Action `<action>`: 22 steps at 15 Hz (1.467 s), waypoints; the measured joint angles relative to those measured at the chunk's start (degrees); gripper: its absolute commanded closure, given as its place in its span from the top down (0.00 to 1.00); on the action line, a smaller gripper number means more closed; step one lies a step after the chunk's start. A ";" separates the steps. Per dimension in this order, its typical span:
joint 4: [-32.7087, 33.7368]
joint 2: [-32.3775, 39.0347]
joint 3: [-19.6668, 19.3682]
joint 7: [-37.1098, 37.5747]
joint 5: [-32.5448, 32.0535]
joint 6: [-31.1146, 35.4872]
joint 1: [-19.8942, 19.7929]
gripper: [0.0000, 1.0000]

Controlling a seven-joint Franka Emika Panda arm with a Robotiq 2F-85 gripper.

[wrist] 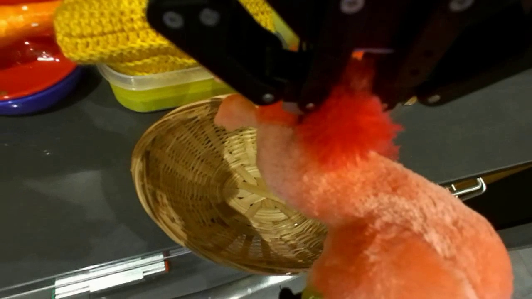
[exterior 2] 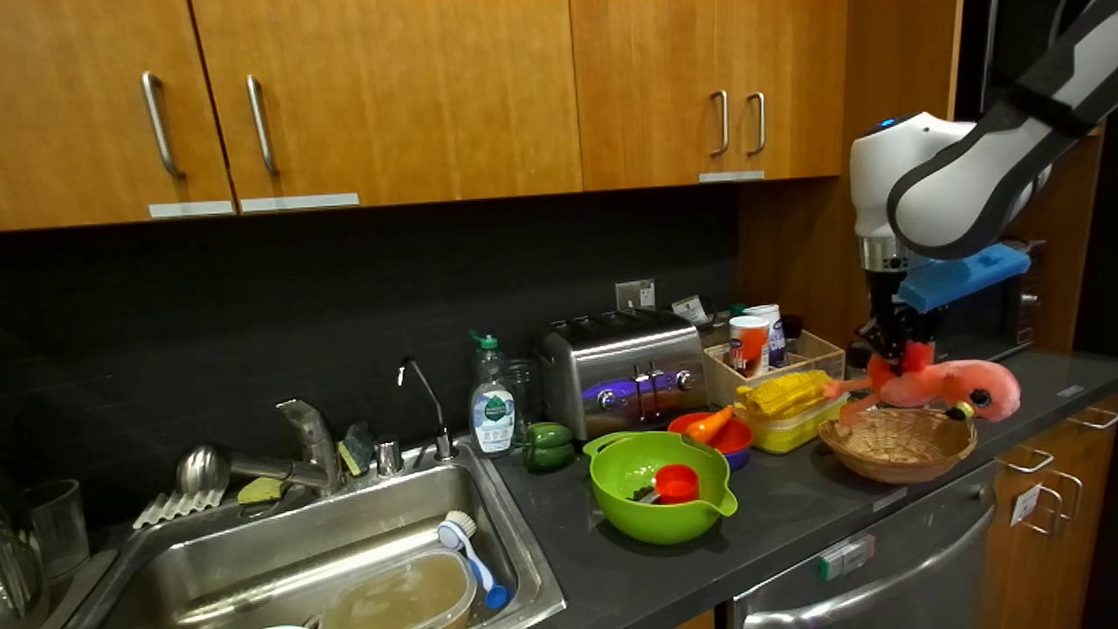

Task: Pick up the flamingo plush toy into the weaved basket

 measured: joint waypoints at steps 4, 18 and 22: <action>0.01 1.91 0.34 -0.61 0.00 0.59 0.81 0.05; 0.02 3.34 2.33 -0.63 -0.91 1.94 2.58 0.05; 0.02 3.42 2.33 -0.63 -1.14 2.00 2.58 0.05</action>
